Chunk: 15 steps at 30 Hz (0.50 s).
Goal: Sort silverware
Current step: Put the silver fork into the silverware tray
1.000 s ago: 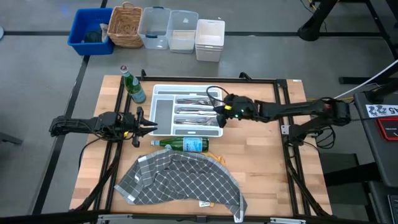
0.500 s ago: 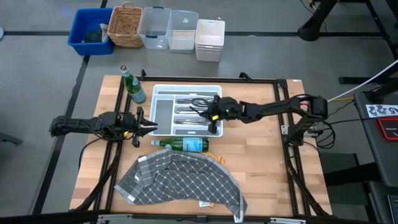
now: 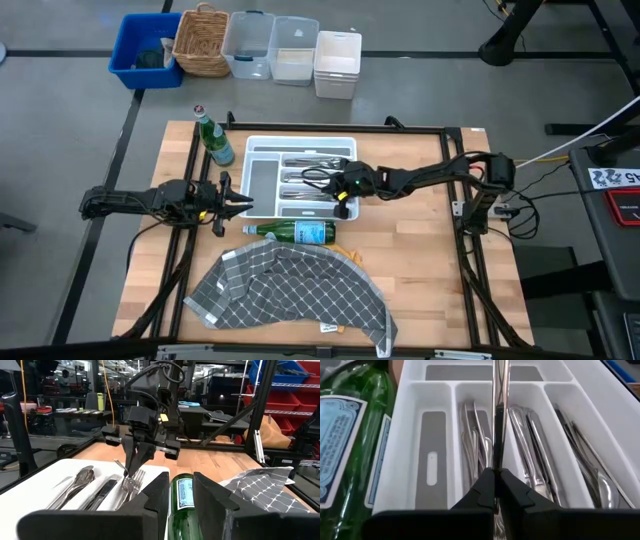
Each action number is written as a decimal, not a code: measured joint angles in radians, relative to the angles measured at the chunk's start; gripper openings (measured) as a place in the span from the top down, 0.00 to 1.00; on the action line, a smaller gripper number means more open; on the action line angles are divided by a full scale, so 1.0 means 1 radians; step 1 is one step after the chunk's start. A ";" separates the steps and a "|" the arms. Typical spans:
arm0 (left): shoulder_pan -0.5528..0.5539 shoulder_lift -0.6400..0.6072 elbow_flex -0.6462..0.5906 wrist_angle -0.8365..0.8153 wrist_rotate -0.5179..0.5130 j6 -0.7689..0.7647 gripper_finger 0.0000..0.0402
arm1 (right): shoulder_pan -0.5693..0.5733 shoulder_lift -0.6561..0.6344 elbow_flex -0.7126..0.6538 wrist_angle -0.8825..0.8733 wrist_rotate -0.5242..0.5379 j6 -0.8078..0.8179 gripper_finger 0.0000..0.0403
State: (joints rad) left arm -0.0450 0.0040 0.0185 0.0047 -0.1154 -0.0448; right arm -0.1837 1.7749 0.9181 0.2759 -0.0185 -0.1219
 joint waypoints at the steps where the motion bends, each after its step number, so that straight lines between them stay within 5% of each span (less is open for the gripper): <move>1: 0.000 0.000 0.000 0.000 0.000 0.000 0.82 | 0.000 0.005 0.000 0.005 0.000 0.000 0.97; 7: 0.000 0.000 0.000 0.000 0.000 0.000 0.82 | 0.000 0.010 0.000 -0.004 0.000 0.000 0.94; 15: 0.000 0.000 0.000 0.000 0.000 0.000 0.82 | 0.000 0.010 0.000 0.005 0.000 0.005 0.76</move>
State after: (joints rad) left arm -0.0452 0.0043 0.0185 0.0044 -0.1151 -0.0448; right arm -0.1837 1.7851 0.9180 0.2805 -0.0189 -0.1167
